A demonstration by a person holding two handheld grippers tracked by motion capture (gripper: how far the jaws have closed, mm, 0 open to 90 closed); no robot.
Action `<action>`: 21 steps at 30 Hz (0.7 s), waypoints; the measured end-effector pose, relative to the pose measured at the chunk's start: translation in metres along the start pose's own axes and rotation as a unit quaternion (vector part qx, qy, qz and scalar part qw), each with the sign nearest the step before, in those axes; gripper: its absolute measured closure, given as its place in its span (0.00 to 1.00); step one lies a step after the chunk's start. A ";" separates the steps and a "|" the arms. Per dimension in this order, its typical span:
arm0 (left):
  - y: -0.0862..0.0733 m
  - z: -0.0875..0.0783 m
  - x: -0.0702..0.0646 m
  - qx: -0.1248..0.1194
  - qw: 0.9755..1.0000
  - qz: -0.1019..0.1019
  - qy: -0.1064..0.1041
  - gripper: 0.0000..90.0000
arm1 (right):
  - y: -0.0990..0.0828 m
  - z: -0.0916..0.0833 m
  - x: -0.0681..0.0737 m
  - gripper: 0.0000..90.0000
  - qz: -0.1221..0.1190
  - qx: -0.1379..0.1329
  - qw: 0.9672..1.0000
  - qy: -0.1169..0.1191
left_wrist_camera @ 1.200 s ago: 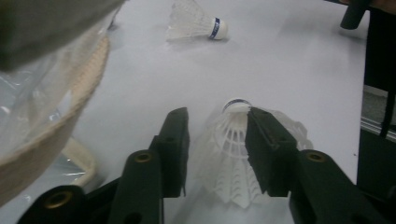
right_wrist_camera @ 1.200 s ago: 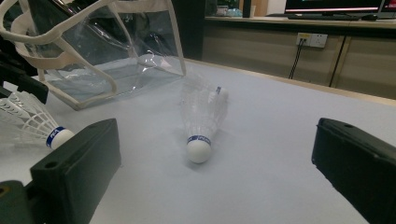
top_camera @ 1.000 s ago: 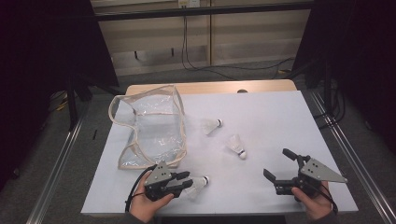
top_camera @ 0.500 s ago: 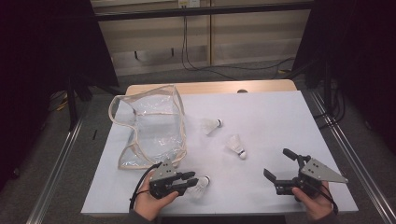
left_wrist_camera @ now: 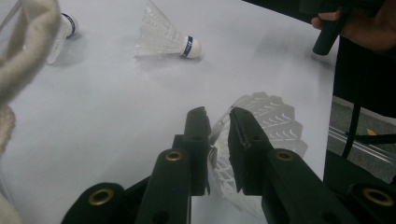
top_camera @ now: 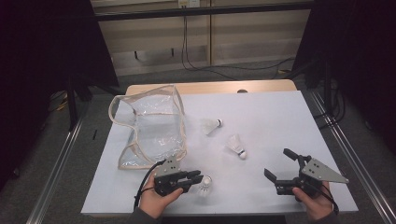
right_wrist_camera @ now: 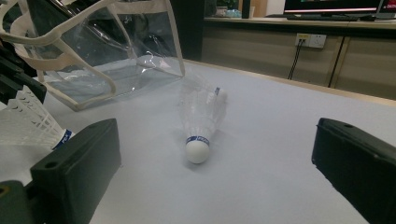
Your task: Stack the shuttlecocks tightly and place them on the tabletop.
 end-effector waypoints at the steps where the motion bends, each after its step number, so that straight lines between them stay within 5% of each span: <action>1: 0.001 0.001 0.000 -0.003 1.000 -0.002 -0.001 0.87 | 0.000 0.000 0.000 0.00 0.000 0.000 1.000 0.000; 21: 0.012 0.004 -0.004 -0.002 1.000 -0.012 -0.001 1.00 | 0.000 0.000 0.000 0.00 0.000 -0.001 1.000 0.000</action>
Point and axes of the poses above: each handheld gripper's, and its own axes: z roughly forward along the jaws, y roughly out of its top, x roughly to its left, the point moved 6 cm from there along z, roughly forward along the jaws, and after that the axes turned 11 degrees about z, right-handed, at the moved point
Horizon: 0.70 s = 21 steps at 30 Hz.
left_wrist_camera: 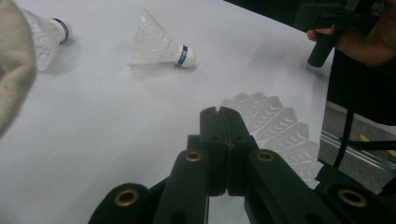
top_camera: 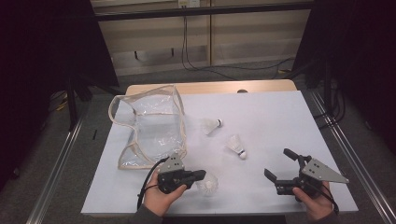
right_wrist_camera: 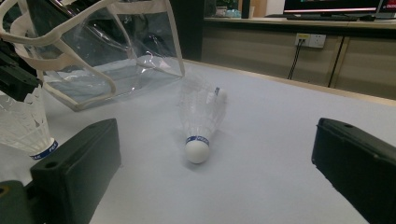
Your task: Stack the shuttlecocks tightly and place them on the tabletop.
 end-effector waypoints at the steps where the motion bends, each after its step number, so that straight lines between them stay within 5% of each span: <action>1: 0.000 -0.001 0.000 0.000 1.000 0.002 0.002 1.00 | 0.000 0.000 0.000 0.00 0.001 0.000 1.000 0.001; 21: 0.020 -0.006 -0.007 -0.012 0.999 -0.026 0.015 1.00 | 0.000 -0.001 -0.001 0.00 0.002 -0.002 1.000 -0.001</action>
Point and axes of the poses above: each handheld gripper's, and its own axes: z roughly forward along the jaws, y roughly out of its top, x roughly to its left, the point moved 6 cm from there along z, roughly forward along the jaws, and after that the axes turned 11 degrees about z, right-handed, at the moved point
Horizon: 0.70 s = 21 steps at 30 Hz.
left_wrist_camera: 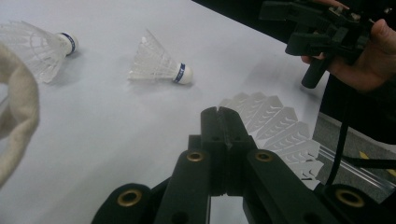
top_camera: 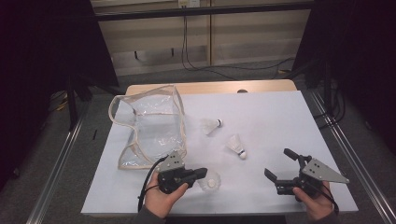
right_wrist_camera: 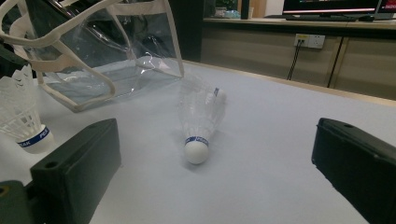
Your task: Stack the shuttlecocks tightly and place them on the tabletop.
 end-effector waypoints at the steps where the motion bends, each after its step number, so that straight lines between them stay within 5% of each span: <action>1: 0.001 0.000 0.000 -0.002 1.000 -0.002 0.000 1.00 | 0.000 0.000 0.000 0.00 0.000 -0.001 1.000 0.000; 21: 0.026 0.016 -0.002 0.014 1.000 -0.009 0.004 1.00 | 0.000 -0.001 0.000 0.00 0.002 0.000 1.000 0.001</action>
Point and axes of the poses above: each handheld gripper's, and its own axes: z roughly forward along the jaws, y roughly out of its top, x roughly to its left, the point moved 6 cm from there along z, roughly forward along the jaws, and after that the axes turned 11 degrees about z, right-handed, at the moved point
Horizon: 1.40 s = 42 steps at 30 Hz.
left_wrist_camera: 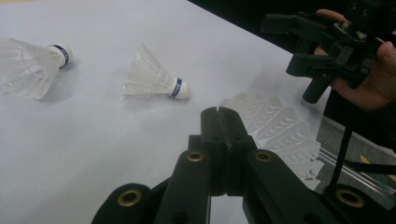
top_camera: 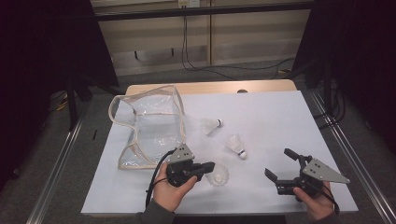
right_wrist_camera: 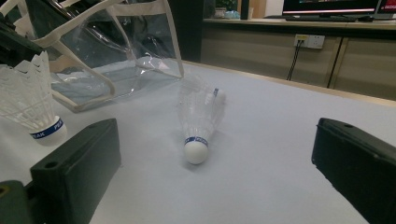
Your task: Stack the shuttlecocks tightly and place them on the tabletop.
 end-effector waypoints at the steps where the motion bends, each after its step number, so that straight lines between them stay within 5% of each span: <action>1: 0.000 0.000 0.000 0.000 1.000 0.000 0.000 1.00 | 0.000 0.000 0.000 0.00 0.000 0.000 1.000 0.000; 42: 0.020 0.035 0.024 0.016 0.999 -0.036 0.028 1.00 | 0.000 0.000 0.002 0.01 -0.002 -0.002 1.000 0.004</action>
Point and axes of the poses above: each handheld gripper's, and its own axes: z roughly forward along the jaws, y roughly out of its top, x roughly to its left, the point moved 6 cm from there along z, roughly forward along the jaws, and after that the axes turned 11 degrees about z, right-handed, at the moved point
